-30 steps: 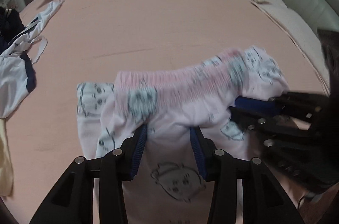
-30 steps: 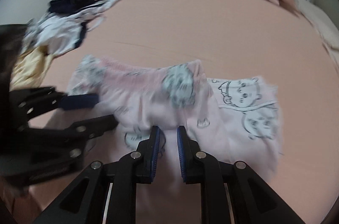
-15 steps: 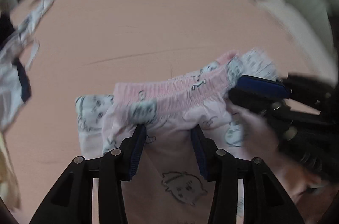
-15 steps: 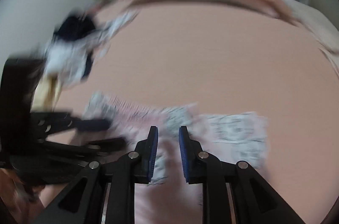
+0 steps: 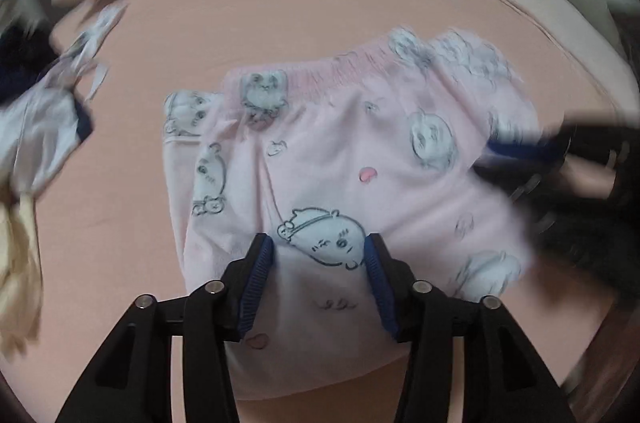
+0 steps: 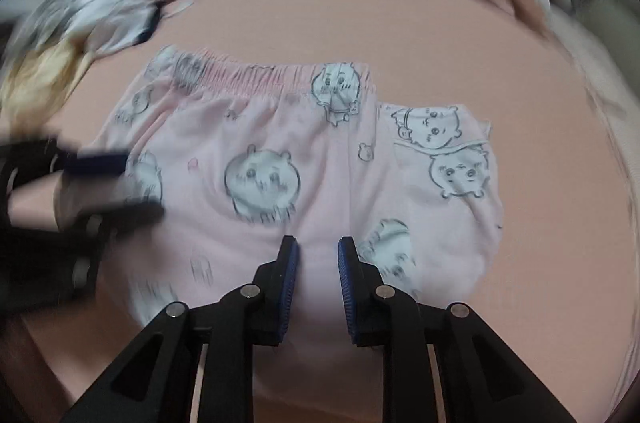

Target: Fold clothes

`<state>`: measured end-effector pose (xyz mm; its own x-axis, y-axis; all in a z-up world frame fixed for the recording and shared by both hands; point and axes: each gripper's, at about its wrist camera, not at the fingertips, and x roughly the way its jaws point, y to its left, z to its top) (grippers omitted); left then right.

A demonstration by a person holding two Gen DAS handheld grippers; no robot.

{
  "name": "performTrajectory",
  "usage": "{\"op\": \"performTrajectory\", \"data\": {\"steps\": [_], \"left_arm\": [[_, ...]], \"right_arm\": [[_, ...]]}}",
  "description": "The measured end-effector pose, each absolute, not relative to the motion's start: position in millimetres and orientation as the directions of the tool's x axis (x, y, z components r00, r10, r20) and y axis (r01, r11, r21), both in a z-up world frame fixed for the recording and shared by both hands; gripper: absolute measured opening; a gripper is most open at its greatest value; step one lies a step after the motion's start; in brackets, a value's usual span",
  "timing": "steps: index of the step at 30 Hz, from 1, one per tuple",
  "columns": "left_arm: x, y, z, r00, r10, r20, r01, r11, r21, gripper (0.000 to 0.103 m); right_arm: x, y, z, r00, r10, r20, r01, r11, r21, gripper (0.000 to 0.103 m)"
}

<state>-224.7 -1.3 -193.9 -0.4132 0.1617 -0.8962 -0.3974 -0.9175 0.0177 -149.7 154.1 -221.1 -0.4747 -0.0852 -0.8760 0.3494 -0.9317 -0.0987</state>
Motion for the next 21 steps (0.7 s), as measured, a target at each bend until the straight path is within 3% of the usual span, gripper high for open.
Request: {"op": "performTrajectory", "data": {"steps": [2,4,8,11,13,17,21], "left_arm": [[-223,-13,-185,-0.408,0.15,-0.9,-0.381,-0.924,0.019,0.05],[-224,-25,-175,-0.415,0.132,-0.9,-0.329,-0.944,0.013,0.05],[-201,-7,-172,-0.383,0.215,-0.899,-0.387,-0.921,-0.056,0.05],[-179,14,-189,-0.373,0.164,-0.913,-0.446,-0.895,0.021,0.051],[-172,14,-195,-0.384,0.125,-0.915,-0.444,-0.894,0.064,0.053],[-171,-18,-186,-0.391,0.089,-0.916,-0.342,-0.938,0.055,0.053],[-170,-62,-176,-0.407,0.151,-0.901,-0.171,-0.981,-0.087,0.052]], "right_arm": [[-142,171,-218,-0.48,-0.001,-0.877,0.308,-0.936,-0.168,0.022],[-135,188,-215,-0.475,0.077,-0.877,0.256,-0.941,-0.222,0.038],[-122,185,-195,-0.487,0.019,-0.873,0.223,-0.964,-0.145,0.038],[-103,162,-199,-0.489,-0.05,-0.871,0.289,-0.952,-0.107,0.038],[-102,149,-213,-0.471,-0.013,-0.882,0.293,-0.946,-0.142,0.038],[-101,167,-216,-0.456,0.007,-0.89,0.222,-0.967,-0.121,0.039],[-95,192,-207,-0.441,-0.012,-0.898,0.138,-0.989,-0.054,0.042]]}}
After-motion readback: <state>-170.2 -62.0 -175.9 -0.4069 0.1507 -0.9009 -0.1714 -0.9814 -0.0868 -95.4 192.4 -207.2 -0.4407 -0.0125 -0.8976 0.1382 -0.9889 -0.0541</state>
